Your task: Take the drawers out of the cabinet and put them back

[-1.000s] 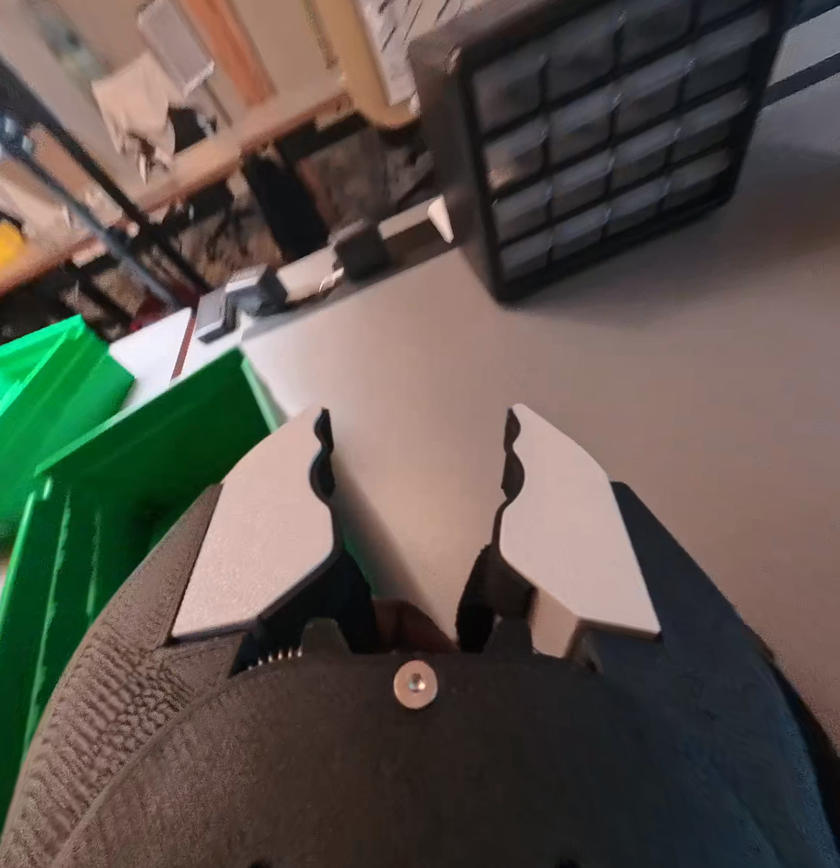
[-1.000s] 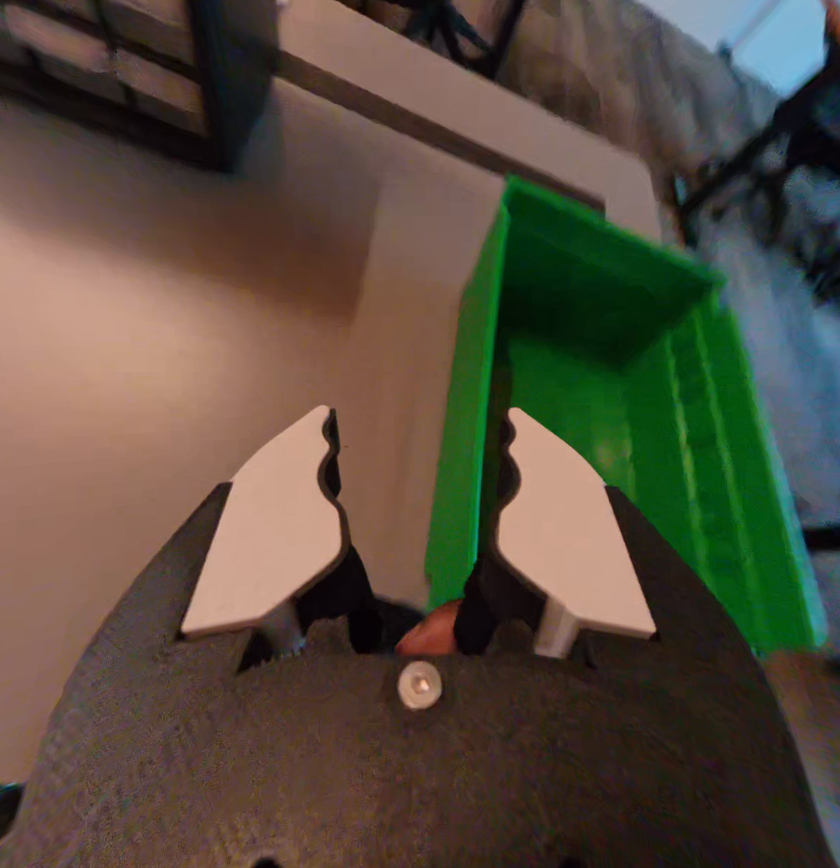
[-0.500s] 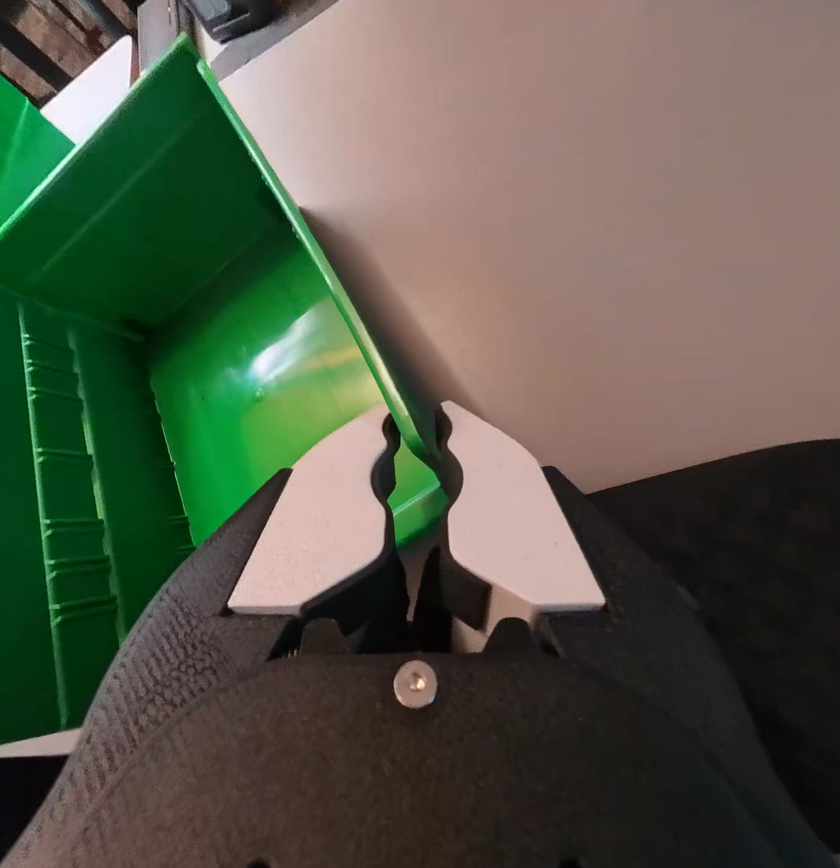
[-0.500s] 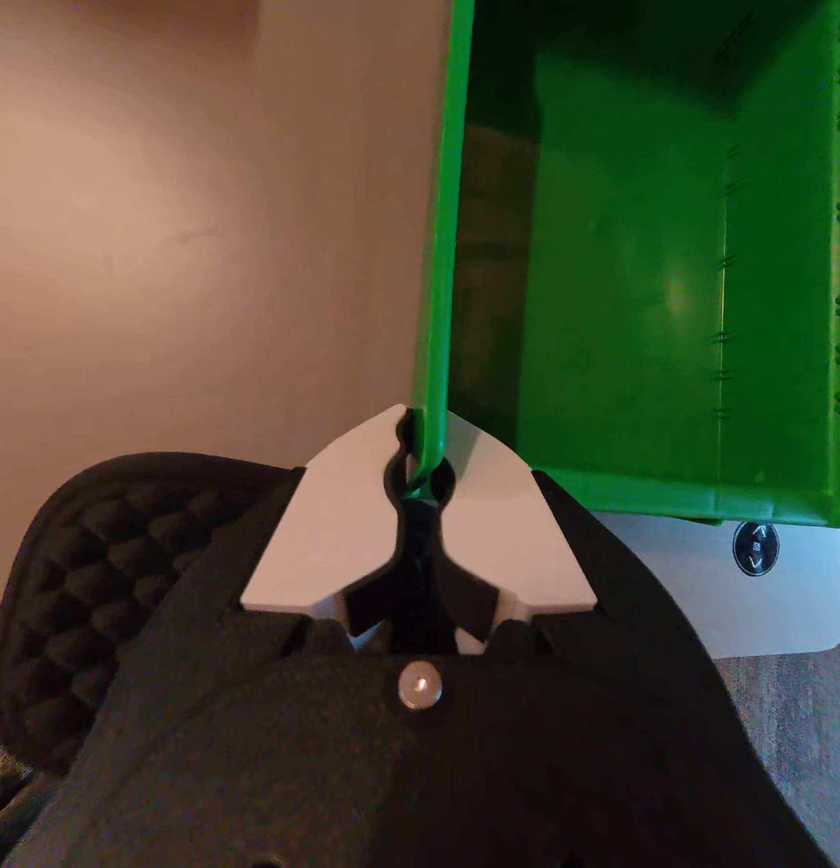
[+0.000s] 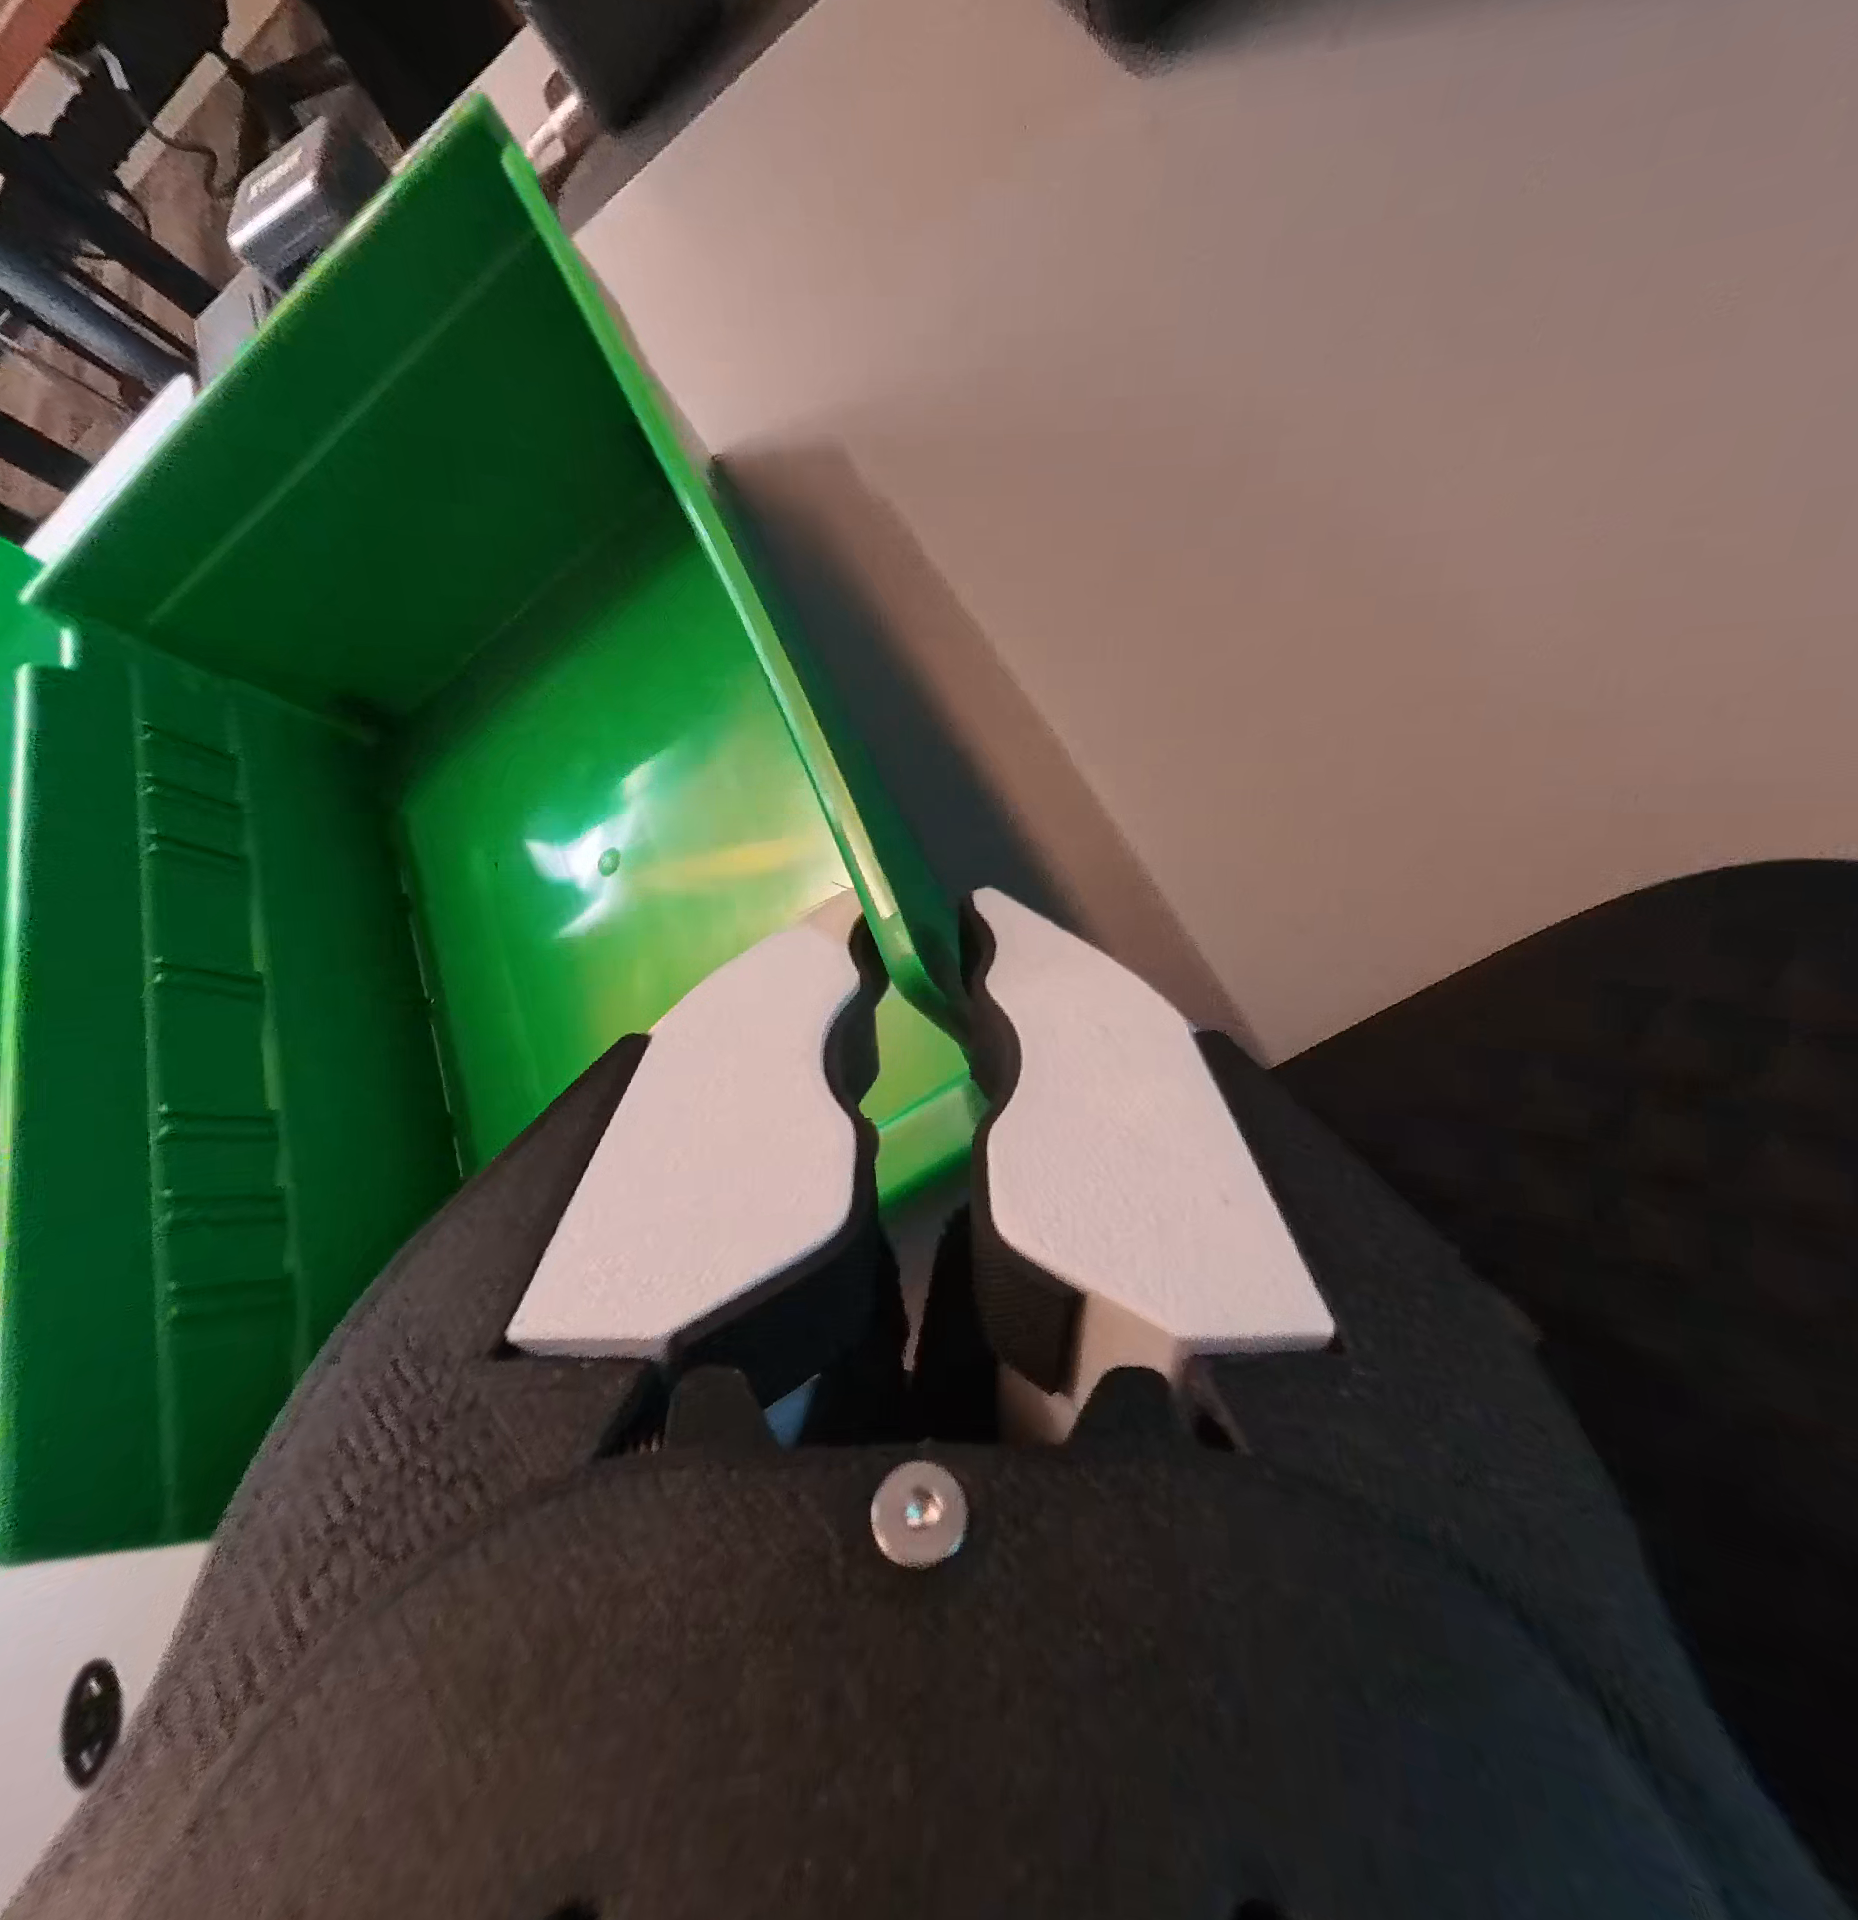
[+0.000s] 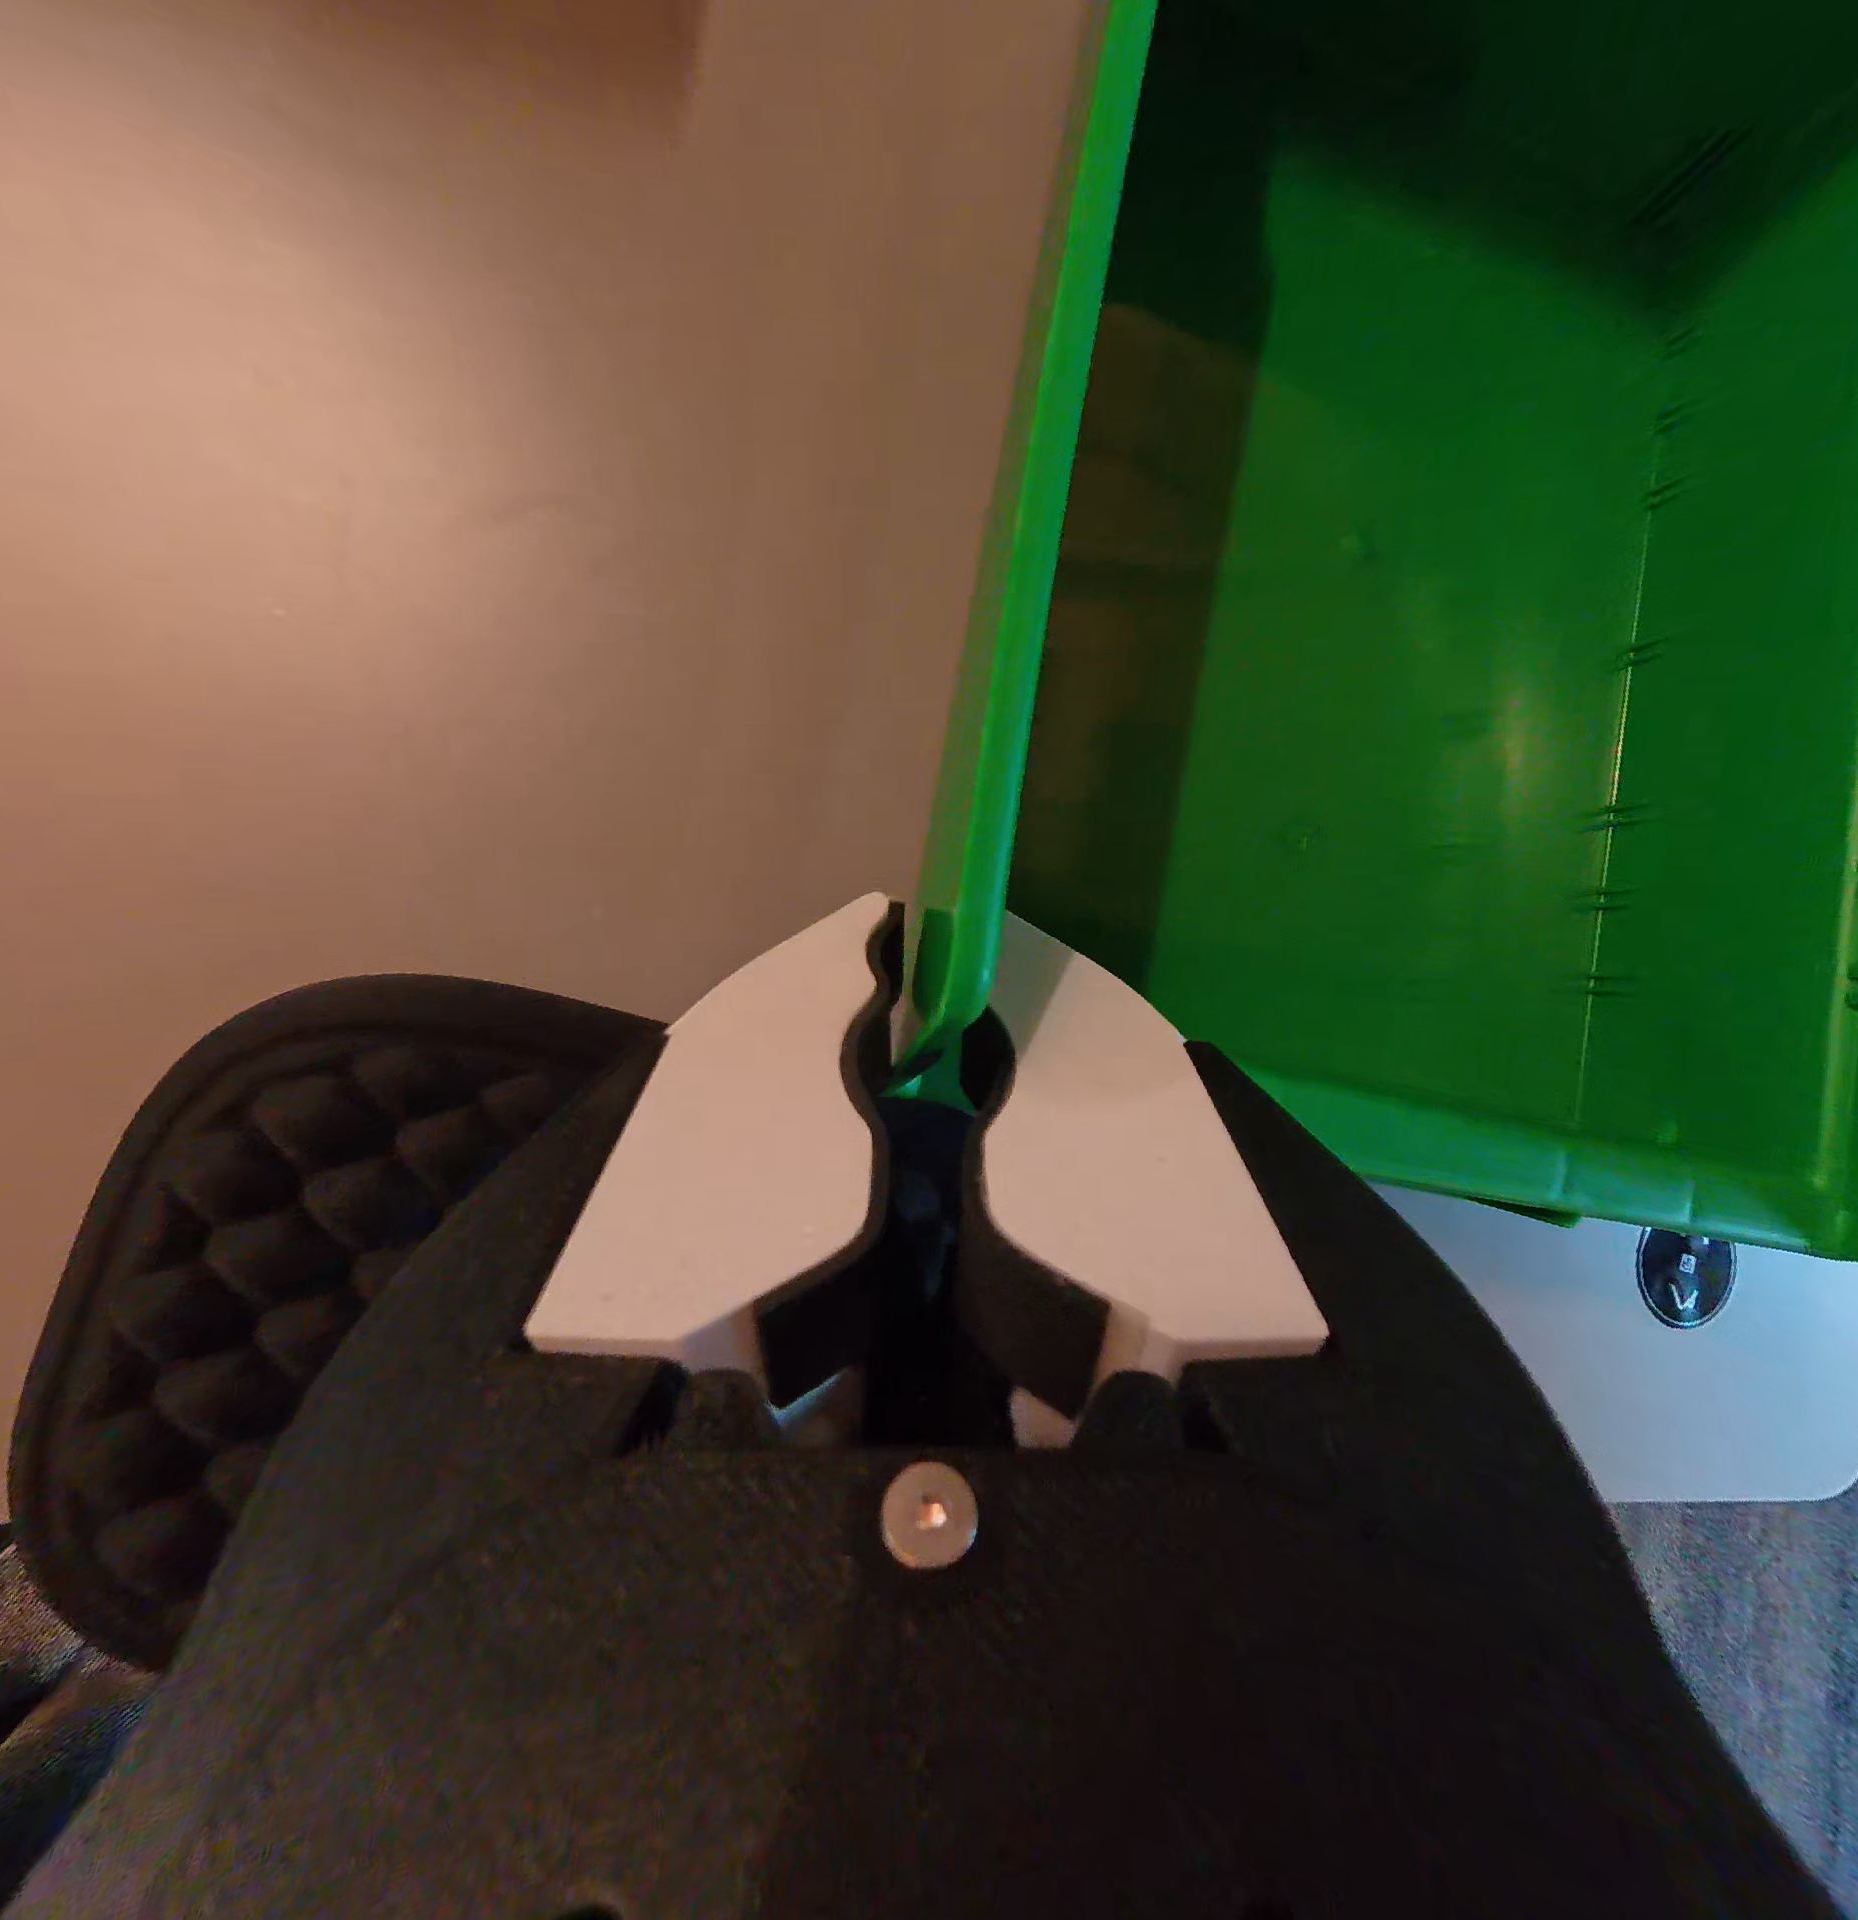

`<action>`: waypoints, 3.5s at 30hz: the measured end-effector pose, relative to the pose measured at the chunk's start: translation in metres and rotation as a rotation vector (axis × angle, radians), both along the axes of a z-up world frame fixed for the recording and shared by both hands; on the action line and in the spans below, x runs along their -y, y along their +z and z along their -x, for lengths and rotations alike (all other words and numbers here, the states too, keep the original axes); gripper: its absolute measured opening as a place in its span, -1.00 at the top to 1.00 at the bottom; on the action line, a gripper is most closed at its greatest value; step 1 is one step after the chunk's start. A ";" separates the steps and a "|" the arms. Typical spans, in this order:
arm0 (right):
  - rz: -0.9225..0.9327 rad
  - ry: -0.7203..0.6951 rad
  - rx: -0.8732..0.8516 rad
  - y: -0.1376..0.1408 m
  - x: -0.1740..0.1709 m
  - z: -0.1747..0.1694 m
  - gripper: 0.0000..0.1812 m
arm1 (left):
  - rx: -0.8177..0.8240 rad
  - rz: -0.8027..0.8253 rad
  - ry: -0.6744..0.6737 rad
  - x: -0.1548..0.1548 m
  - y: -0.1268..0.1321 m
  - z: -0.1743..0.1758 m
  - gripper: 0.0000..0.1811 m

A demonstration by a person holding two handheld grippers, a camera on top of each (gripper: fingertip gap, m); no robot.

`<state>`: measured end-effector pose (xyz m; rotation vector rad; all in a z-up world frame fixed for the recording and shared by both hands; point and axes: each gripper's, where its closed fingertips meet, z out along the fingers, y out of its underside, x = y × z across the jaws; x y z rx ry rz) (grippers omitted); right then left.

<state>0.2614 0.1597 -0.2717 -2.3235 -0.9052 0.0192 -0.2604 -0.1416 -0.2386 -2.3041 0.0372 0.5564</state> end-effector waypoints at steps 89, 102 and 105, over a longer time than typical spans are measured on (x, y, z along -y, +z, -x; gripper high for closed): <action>-0.457 0.244 -0.809 0.077 -0.006 0.143 -0.25 | -1.083 -0.471 -0.308 -0.316 0.126 -0.031 0.94; -0.385 0.424 -0.809 0.134 0.034 0.210 0.36 | -0.749 -0.674 -0.343 -0.308 0.135 -0.040 0.69; -0.583 0.335 -0.731 0.169 -0.014 0.217 0.42 | -0.400 -0.865 -0.300 -0.296 0.152 -0.033 0.52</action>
